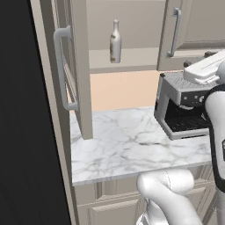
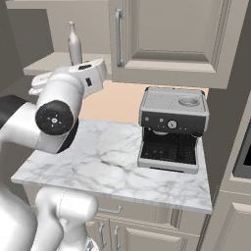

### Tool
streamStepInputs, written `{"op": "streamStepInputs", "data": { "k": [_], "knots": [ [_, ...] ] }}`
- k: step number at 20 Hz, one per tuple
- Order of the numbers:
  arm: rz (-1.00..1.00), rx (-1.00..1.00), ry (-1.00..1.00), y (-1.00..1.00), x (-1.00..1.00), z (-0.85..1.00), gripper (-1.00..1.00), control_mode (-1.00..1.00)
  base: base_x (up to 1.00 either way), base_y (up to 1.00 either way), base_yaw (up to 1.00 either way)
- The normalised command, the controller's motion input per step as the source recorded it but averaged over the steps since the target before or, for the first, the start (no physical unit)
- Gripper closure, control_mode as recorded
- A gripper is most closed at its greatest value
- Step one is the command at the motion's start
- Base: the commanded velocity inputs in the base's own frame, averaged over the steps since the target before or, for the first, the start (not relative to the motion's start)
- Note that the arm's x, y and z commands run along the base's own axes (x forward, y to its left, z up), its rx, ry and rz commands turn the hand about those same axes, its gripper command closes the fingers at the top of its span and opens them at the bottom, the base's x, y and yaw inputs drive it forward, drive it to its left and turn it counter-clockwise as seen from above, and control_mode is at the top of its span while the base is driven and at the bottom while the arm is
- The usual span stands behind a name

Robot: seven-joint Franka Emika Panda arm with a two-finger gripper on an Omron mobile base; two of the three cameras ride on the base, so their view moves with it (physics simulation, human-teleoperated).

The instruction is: Open the cabinet directly in front. Then move the liquor and the cup to the dining counter with the candle on it.

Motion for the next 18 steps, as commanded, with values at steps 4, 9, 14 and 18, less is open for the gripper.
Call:
{"op": "streamStepInputs", "data": {
  "k": [4,9,14,18],
  "knots": [
    [-0.49,0.00,-0.30,-0.59,-0.15,0.00,-1.00,-1.00,0.00,0.00,0.00],
    [-0.11,0.00,-0.10,-0.14,-0.04,0.00,-1.00,-1.00,0.00,0.00,0.00],
    [0.00,0.04,0.00,-0.02,0.14,0.00,-1.00,-1.00,0.00,0.00,0.00],
    [0.01,0.07,0.03,-0.13,0.35,0.01,-1.00,-1.00,0.00,0.00,0.00]
  ]
}}
